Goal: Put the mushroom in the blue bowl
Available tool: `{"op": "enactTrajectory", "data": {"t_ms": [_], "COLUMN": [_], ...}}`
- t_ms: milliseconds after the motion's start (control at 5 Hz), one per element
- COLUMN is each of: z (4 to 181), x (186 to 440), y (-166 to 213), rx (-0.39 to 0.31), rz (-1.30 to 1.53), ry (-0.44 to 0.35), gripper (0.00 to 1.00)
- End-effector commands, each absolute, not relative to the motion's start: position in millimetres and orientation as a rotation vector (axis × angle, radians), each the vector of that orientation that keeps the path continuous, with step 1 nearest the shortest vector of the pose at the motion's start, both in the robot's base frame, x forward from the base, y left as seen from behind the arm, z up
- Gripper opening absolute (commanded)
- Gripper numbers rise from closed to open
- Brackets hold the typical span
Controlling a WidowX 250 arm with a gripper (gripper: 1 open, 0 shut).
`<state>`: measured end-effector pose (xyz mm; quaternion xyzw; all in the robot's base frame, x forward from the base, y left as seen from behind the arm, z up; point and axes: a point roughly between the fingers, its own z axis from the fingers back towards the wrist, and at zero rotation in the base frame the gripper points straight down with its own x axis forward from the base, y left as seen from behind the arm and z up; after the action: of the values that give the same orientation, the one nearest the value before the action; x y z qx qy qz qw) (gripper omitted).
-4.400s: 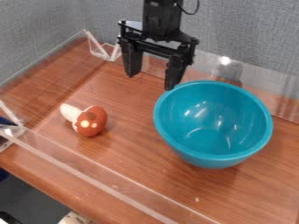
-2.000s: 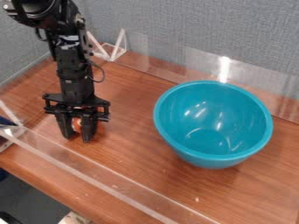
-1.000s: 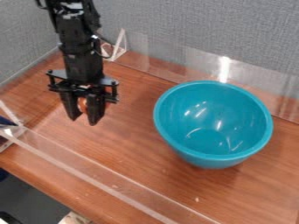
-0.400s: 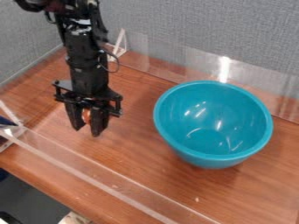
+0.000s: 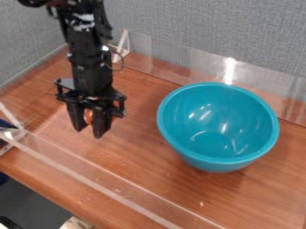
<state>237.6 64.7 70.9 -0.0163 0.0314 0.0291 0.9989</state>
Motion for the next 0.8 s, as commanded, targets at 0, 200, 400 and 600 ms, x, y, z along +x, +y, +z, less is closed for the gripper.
{"op": "enactTrajectory", "data": {"t_ms": [0, 200, 400, 600], "z": [108.1, 146.6, 160.1, 152.4], "x": [249.3, 263.1, 283.6, 291.9], "y": [56.7, 11.1, -39.8, -90.9], "rx": [-0.014, -0.014, -0.032, -0.043], "rz": [0.011, -0.115, -0.323, -0.479], "ry": [-0.036, -0.102, -0.136, -0.133], "gripper": [0.0, 0.0, 0.0, 0.0]}}
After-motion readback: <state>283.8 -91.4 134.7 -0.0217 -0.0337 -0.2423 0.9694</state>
